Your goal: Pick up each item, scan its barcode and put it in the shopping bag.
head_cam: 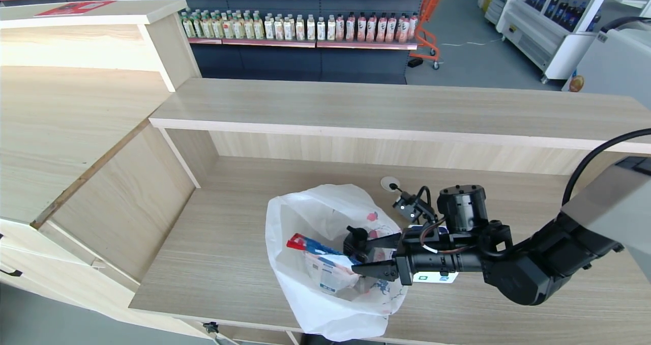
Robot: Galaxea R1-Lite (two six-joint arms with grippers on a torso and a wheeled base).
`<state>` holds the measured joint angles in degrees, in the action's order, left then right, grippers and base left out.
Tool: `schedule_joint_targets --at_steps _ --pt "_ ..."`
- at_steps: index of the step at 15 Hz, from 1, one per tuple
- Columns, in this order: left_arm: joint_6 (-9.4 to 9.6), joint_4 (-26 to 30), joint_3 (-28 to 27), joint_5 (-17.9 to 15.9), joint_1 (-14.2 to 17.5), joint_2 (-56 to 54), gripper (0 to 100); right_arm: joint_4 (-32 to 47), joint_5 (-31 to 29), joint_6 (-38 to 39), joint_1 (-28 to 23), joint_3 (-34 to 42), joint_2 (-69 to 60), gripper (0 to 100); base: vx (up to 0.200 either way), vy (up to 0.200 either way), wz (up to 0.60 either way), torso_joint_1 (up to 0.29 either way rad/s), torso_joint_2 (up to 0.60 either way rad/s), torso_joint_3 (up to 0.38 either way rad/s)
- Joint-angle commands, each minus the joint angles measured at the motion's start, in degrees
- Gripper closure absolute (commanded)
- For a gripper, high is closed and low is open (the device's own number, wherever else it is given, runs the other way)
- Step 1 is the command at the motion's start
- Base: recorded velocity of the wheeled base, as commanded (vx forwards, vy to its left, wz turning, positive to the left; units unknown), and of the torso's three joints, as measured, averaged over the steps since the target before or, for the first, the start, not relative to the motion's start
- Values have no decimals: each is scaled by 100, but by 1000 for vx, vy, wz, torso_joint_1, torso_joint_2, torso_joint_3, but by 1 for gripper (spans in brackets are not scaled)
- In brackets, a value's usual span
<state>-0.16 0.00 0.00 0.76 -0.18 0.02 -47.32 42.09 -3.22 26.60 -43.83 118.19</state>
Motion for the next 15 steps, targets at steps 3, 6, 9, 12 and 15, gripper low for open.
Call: schedule_joint_targets --at_steps 3,6,9,12,15 --pt "-2 0 0 4 1 -2 0 -5 1 322 3 -3 -208 0 0 0 0 0 0 0" --pt "-2 0 0 4 1 -2 0 -22 1 955 -94 14 -630 0 0 0 0 0 0 0" --pt "-2 0 0 4 1 -2 0 -14 -17 2150 -252 76 -1597 0 0 0 0 0 0 0" --pt "-2 0 0 4 1 -2 0 144 -158 2581 -630 366 -2722 0 0 0 0 0 0 0" --pt "-2 0 0 4 1 -2 0 329 -448 1992 -1517 1429 -3988 0 0 0 0 0 0 0"
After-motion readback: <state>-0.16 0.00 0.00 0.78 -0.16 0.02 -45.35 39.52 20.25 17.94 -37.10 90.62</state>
